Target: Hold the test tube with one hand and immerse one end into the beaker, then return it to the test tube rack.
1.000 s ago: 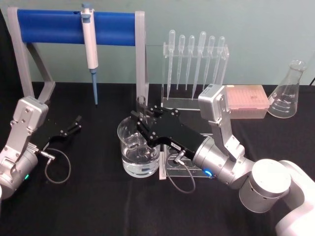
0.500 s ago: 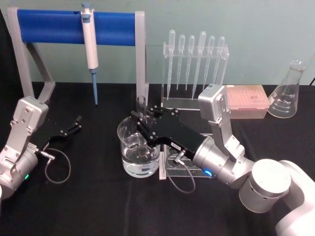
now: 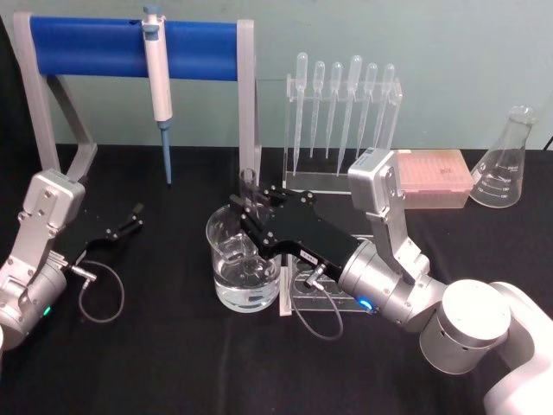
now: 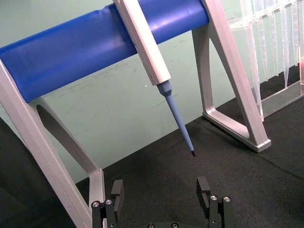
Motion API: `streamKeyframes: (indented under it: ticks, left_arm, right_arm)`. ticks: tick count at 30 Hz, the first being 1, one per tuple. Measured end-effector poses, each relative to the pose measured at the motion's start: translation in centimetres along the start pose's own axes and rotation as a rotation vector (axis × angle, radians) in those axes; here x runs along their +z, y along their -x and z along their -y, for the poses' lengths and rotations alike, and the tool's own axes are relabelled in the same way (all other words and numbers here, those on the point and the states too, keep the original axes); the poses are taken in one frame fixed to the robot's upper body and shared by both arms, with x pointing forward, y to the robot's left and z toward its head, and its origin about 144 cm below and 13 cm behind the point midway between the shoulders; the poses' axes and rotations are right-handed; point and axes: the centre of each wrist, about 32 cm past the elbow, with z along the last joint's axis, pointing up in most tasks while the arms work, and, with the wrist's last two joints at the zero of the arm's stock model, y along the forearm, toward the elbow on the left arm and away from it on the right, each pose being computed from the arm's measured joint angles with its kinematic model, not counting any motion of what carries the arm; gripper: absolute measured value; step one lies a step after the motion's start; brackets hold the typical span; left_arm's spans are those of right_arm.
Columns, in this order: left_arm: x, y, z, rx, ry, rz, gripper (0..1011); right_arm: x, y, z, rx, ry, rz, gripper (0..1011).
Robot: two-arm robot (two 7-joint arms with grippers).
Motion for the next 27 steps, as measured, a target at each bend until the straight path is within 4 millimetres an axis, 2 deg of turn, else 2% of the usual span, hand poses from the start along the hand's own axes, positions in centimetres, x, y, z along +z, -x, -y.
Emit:
streamKeyframes:
  ticks: [27]
  left_arm:
    - [0.0, 0.0, 0.0, 0.0, 0.0, 0.0, 1000]
  right_arm:
    - [0.0, 0.0, 0.0, 0.0, 0.0, 0.0, 228]
